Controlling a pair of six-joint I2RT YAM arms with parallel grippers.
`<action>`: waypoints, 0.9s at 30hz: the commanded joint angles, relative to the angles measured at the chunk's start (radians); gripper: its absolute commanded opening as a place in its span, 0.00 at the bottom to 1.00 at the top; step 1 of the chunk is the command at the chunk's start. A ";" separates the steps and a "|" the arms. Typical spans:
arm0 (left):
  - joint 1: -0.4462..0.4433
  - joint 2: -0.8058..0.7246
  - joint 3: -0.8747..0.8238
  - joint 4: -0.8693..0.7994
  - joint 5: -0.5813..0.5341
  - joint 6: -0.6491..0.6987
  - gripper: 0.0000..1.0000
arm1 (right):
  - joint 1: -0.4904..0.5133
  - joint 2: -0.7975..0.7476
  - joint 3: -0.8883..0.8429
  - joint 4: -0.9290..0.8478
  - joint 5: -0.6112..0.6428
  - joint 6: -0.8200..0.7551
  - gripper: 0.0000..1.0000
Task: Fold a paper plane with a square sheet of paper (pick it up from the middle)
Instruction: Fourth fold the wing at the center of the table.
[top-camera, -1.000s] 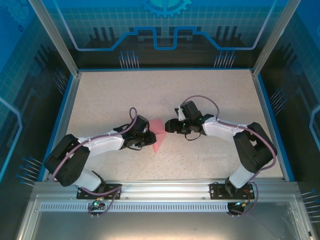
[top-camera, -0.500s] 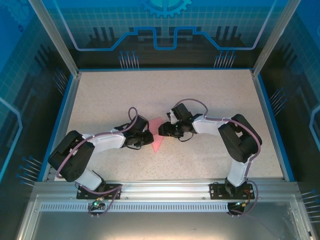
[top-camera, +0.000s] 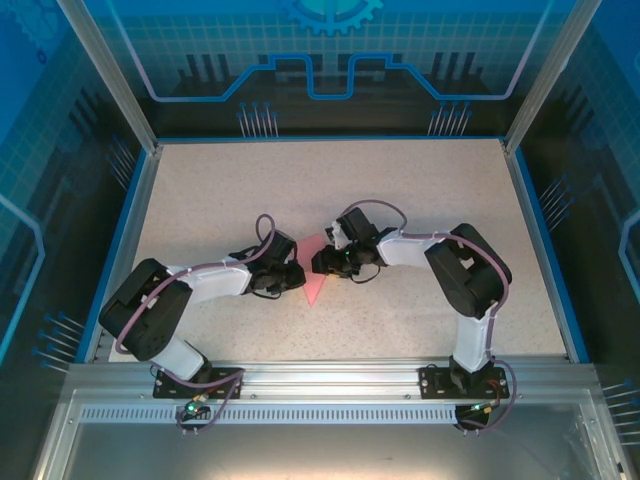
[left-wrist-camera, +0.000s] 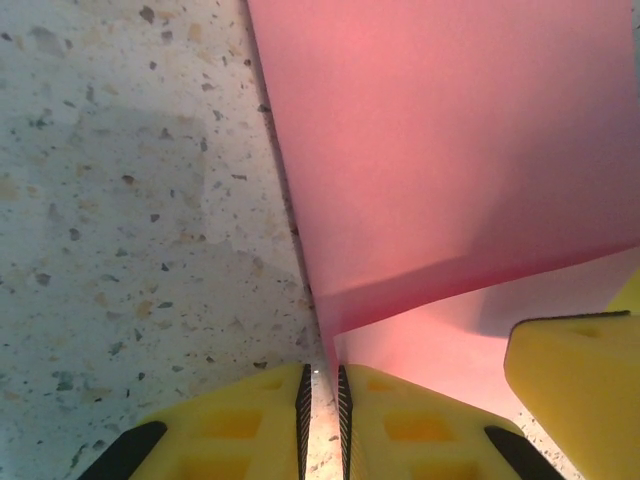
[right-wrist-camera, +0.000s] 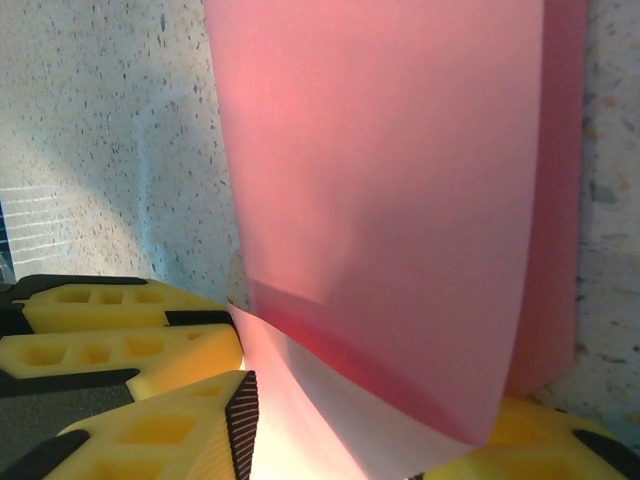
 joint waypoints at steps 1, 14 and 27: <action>0.011 0.011 0.031 -0.019 -0.004 0.022 0.20 | 0.019 0.022 0.020 0.017 -0.029 0.004 0.32; -0.011 -0.113 0.049 -0.058 0.014 0.076 0.40 | 0.021 -0.261 -0.134 -0.129 0.363 0.161 0.00; -0.150 -0.174 -0.006 0.126 0.006 0.155 0.51 | 0.057 -0.417 -0.170 -0.295 0.494 0.356 0.00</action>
